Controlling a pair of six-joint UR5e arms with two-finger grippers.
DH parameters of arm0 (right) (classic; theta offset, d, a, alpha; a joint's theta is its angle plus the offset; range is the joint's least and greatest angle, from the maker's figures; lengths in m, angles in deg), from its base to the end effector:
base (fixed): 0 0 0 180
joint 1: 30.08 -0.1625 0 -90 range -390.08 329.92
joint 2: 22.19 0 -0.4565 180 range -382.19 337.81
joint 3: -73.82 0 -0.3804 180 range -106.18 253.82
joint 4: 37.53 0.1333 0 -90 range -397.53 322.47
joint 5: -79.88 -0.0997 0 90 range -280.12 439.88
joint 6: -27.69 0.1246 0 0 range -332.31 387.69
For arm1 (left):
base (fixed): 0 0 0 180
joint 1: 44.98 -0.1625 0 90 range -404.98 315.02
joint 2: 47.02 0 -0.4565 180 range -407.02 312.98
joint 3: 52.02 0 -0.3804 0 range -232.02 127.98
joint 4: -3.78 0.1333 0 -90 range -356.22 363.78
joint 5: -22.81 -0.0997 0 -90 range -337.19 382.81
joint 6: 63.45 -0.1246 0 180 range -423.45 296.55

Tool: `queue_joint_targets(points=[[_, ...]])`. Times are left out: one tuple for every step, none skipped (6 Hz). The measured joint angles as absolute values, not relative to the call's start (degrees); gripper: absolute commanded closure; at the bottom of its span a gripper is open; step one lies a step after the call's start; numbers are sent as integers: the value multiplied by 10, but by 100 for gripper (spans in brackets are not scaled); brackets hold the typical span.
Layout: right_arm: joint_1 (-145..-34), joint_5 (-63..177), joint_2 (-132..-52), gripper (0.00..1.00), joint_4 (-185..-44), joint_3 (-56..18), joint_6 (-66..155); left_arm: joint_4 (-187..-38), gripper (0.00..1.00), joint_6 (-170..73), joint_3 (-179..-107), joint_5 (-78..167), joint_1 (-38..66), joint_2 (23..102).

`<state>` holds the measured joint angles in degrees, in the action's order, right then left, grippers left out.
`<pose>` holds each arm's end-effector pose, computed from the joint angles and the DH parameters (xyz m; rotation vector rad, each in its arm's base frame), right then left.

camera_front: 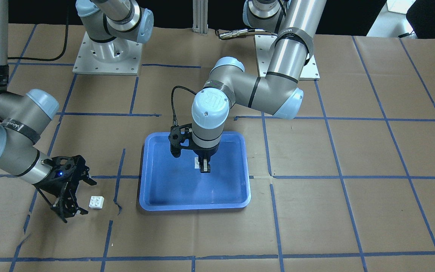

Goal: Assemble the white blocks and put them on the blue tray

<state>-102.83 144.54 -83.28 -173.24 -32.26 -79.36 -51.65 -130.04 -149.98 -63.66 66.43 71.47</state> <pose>0.0030 -0.6196 0.1818 -2.0422 2.0435 -0.5827 -0.3573 -0.5251 0.2101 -2.1329 -2.2110 -0.0102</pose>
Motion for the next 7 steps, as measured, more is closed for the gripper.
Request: queue_joint_targets(points=[[-1028, 1444, -832, 32, -1732, -323, -793, -513, 55, -1293, -1503, -636, 665, 719], [-1029, 1443, -832, 35, -1733, -323, -793, -512, 16, -1277, -1505, -636, 666, 723], [-1028, 1438, -831, 41, -1733, -322, -793, -512, 15, -1265, -1505, -636, 666, 726], [-1028, 1430, -831, 55, -1734, -322, -794, -512, 15, -1260, -1505, -635, 666, 727], [-1028, 1426, -831, 62, -1735, -322, -794, -512, 15, -1259, -1505, -636, 666, 725], [-1028, 1424, -832, 68, -1735, -322, -794, -515, 15, -1259, -1500, -636, 667, 715], [-1029, 1424, -832, 77, -1735, -322, -795, -532, 2, -1258, -1491, -633, 666, 685]])
